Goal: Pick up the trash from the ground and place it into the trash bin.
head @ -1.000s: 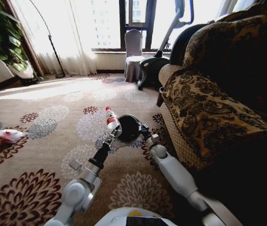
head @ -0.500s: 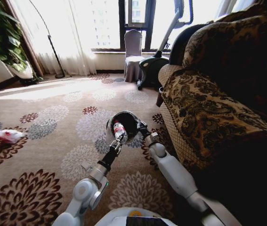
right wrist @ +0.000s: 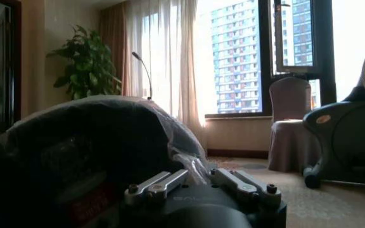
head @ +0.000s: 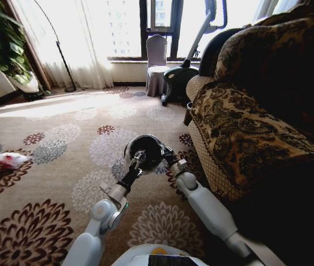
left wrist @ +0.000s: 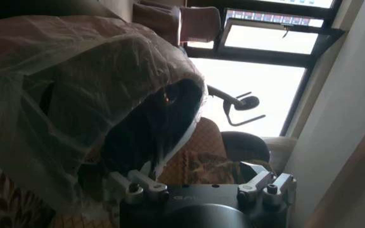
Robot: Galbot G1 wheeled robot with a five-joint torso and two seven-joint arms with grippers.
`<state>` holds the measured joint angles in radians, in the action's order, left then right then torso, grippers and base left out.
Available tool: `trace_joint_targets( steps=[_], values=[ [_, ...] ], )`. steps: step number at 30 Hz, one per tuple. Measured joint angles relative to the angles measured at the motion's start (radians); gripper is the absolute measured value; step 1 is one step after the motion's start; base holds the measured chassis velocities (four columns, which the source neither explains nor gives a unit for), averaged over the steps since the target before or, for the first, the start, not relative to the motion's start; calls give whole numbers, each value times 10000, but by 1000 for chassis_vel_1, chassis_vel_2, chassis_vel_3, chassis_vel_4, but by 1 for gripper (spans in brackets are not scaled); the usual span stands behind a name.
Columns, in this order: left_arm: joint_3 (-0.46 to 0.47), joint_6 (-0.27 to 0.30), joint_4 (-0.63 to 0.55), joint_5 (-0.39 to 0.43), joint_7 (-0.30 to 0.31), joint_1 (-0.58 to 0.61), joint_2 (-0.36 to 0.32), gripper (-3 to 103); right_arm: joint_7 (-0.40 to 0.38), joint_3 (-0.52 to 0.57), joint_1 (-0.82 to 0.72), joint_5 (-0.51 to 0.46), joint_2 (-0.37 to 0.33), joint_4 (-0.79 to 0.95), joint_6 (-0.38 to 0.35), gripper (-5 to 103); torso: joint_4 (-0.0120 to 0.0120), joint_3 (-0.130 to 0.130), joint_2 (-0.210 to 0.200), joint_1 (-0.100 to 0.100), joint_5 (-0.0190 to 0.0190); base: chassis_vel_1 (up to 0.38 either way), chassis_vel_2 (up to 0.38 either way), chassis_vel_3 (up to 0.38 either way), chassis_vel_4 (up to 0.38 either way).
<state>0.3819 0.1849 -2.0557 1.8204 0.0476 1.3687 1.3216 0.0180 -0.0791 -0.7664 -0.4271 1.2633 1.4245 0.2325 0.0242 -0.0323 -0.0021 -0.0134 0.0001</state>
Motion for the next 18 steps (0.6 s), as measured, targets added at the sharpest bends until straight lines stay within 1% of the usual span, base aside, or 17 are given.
trace_joint_targets(
  steps=[1, 2, 3, 4, 5, 6, 7, 8, 9, 10, 11, 12, 13, 14, 16, 17, 18],
  values=[
    [0, 0, 0, 0, 0, 0, 0, 92, 0, 0, 0, 0, 0, 0, 0, 0, 0, 0, 0, 0, 0, 0, 0, 0, 0],
    [-5, 0, 0, -118, -40, 12, 8, 96, -3, 15, -81, 12, -1, 47, -6, 0, -2, 0, 0, 0, 0, 0, 0, 0, 0],
    [-49, 84, -33, -560, -178, 73, -19, 100, -2, 36, -182, 25, -13, 140, -23, 0, -2, 0, 0, 0, 0, 0, 0, 0, 0],
    [-109, 157, -98, -1113, -341, 140, -73, 100, -1, 54, -260, 25, -36, 248, -59, 0, 0, 0, 0, 0, 0, 0, 0, 0, 0],
    [-109, 157, -98, -1113, -341, 140, -73, 100, -1, 54, -260, 25, -36, 248, -59, 0, 0, 0, 0, 0, 0, 0, 0, 0, 0],
    [-175, 167, -174, -1741, -475, 208, -139, 100, 0, 72, -327, 18, -65, 355, -89, 0, 0, 0, 0, 0, 1, 0, 0, 0, 0],
    [-308, 40, -304, -2909, -716, 326, -235, 100, 0, 86, -416, 0, -118, 495, -114, 0, 0, 0, 0, 0, 0, 0, 0, 0, 0],
    [-495, -479, -449, -4602, -1485, 571, -408, 100, 3, 108, -535, -15, -207, 677, -140, 0, 0, 0, 0, 0, 0, 0, 0, 0, 0],
    [-549, -1075, -532, -5788, -2241, 778, -536, 100, 4, 155, -659, -11, -298, 833, -177, 0, 1, 0, 0, 0, 1, 0, 0, 0, 0],
    [-541, -1557, -600, -6750, -2898, 920, -625, 100, 2, 211, -759, -7, -359, 972, -230, 0, 1, 0, 0, 0, 1, 0, 0, 0, 0],
    [-541, -1557, -600, -6750, -2898, 920, -625, 100, 2, 211, -759, -7, -359, 972, -230, 0, 1, 0, 0, 0, 1, 0, 0, 0, 0],
    [-441, -2442, -773, -8450, -3742, 1165, -717, 100, -1, 305, -933, -53, -437, 1267, -359, 0, -2, 1, 0, 0, -2, 0, 0, 0, 0],
    [-285, -3188, -882, -9594, -4022, 1345, -761, 100, -5, 360, -1070, -166, -476, 1540, -457, 0, -5, 0, 0, 0, -2, 0, 0, 0, 0],
    [-285, -3188, -882, -9594, -4022, 1345, -761, 100, -5, 360, -1070, -166, -476, 1540, -457, 0, -5, 0, 0, 0, -2, 0, 0, 0, 0],
    [309, -4794, -1213, -11722, -4087, 1763, -786, 100, -1, 462, -1373, -299, -573, 2108, -541, 0, -2, 1, 0, 0, 1, 0, 0, 0, 0],
    [714, -5212, -1364, -12246, -3883, 1956, -736, 100, 1, 537, -1545, -309, -657, 2363, -546, 0, 1, 1, 1, 1, 1, 0, 0, 0, 0],
    [714, -5212, -1364, -12246, -3883, 1956, -736, 100, 1, 537, -1545, -309, -657, 2363, -546, 0, 1, 1, 1, 1, 1, 0, 0, 0, 0]
  ],
)
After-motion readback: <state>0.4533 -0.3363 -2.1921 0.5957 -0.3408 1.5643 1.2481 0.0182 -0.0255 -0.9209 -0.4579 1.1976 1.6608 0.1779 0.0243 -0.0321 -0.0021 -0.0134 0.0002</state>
